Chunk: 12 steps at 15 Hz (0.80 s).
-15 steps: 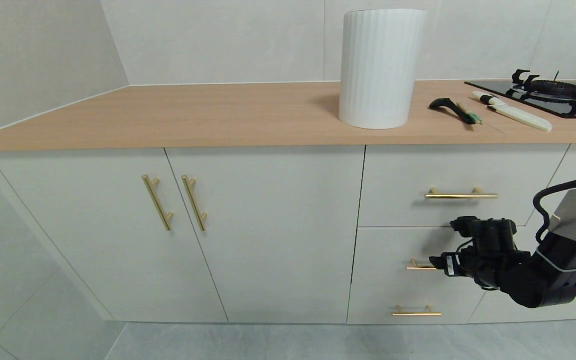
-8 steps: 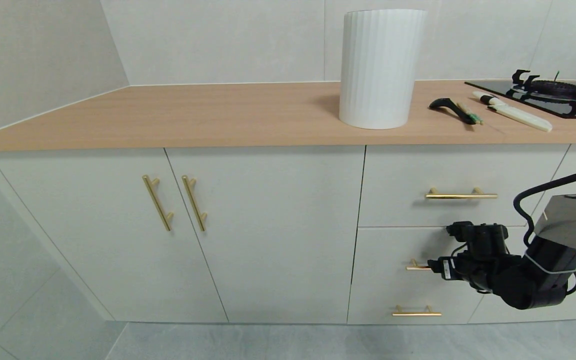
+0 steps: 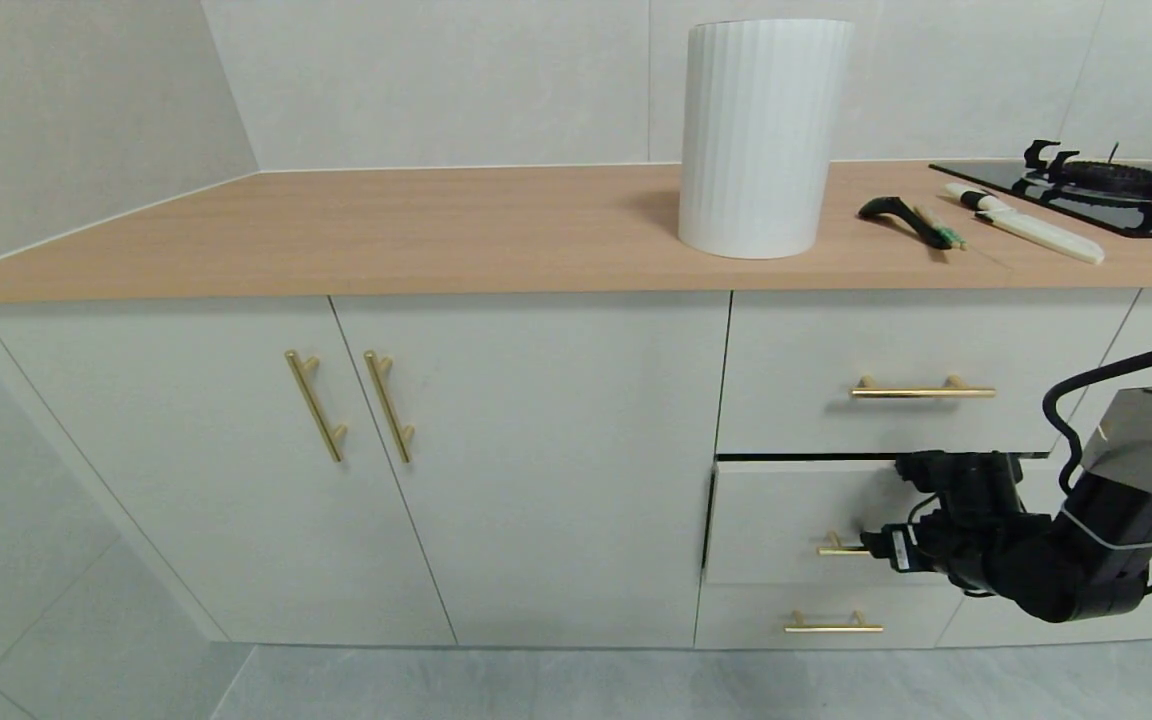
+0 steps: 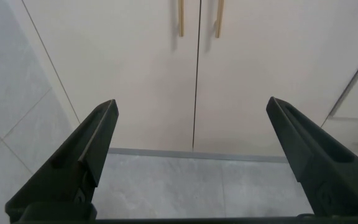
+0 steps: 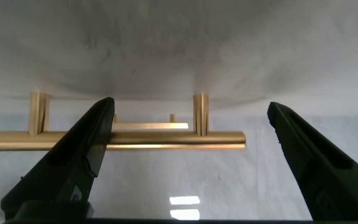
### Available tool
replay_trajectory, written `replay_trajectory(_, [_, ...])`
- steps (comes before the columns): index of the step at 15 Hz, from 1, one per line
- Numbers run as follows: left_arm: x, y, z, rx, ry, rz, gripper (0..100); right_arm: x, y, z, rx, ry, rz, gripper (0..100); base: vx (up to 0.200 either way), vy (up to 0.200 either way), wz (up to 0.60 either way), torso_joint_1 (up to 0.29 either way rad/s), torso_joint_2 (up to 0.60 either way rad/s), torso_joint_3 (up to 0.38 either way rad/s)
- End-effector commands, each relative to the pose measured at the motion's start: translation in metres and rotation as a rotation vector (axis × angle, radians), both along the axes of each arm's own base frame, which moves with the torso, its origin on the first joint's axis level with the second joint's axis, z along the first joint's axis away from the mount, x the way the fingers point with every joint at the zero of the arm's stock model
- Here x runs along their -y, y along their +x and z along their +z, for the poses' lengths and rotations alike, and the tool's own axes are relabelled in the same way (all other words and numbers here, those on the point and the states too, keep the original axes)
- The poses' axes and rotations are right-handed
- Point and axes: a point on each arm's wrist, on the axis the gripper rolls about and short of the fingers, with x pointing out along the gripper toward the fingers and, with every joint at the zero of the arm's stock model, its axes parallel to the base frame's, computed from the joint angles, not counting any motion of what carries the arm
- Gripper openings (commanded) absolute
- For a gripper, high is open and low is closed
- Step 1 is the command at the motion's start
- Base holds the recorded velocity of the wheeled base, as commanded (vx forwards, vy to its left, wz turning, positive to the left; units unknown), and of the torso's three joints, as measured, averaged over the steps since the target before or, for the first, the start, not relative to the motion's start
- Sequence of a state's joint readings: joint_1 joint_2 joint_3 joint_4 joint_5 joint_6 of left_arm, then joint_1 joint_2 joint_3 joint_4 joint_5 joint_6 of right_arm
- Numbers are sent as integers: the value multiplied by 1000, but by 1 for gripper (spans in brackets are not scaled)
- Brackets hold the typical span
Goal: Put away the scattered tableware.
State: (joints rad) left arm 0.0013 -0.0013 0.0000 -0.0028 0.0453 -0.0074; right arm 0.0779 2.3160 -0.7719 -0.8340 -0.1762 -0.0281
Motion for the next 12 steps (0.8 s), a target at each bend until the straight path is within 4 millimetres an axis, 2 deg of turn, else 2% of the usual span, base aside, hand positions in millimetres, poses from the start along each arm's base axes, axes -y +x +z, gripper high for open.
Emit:
replay_trajectory(1, [0,0,0,-1,0,1,100,1,-8,14,3,-15,20,100,0,0,0,0,0,0])
replay_trajectory(2, [0,0,0,-1,0,1,100,1,-16,35,23,-14,29,100,0,0,0,0,0,0])
replay_trajectory(3, [0,0,0,-1,0,1,100,-1,-29,65,37,12,65,100,0,0,0,0,0,0])
replay_trajectory(6, [0,0,0,-1,0,1,100,-8,-82,157,23,92,194,100,0,0,0,0,0,0])
replay_trajectory(7, [0,0,0,-1,0,1,100,-9,-91,173,35,97,202,100,0,0,0,0,0,0])
replay_trajectory(8, [0,0,0,-2,0,1,100,-8,-101,207,80,100,208,100,0,0,0,0,0,0])
replay_trajectory(9, [0,0,0,-1,0,1,100,-8,-98,219,89,100,209,100,0,0,0,0,0,0])
replay_trajectory(10, [0,0,0,-1,0,1,100,-9,-93,223,90,101,210,100,0,0,0,0,0,0])
replay_trajectory(12, [0,0,0,-1,0,1,100,-13,-64,194,-8,99,201,100,0,0,0,0,0,0])
